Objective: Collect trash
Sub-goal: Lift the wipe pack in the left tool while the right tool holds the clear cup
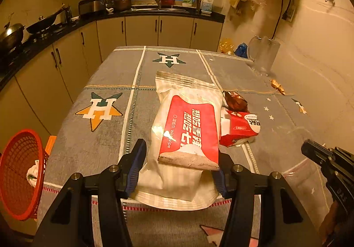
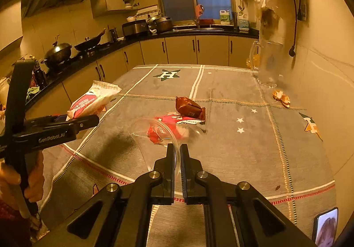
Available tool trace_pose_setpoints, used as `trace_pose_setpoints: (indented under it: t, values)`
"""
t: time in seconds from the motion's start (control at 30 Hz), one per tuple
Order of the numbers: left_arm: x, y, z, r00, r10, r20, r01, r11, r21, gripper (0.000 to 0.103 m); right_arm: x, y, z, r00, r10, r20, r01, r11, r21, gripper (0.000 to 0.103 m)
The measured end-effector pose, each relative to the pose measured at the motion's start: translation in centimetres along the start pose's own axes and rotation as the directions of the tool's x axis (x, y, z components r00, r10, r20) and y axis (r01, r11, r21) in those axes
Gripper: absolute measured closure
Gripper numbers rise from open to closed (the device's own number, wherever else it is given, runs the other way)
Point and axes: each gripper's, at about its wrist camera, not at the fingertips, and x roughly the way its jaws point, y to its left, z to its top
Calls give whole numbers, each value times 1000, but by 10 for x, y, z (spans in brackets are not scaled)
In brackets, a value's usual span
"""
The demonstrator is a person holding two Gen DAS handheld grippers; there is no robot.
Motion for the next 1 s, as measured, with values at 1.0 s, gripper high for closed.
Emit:
trace_pose_setpoints:
  t: [1.0]
  values:
    - [-30, 13, -14, 999, -24, 36, 25, 1000, -16, 49, -4, 6, 6, 999, 36, 2, -36, 999, 33, 97]
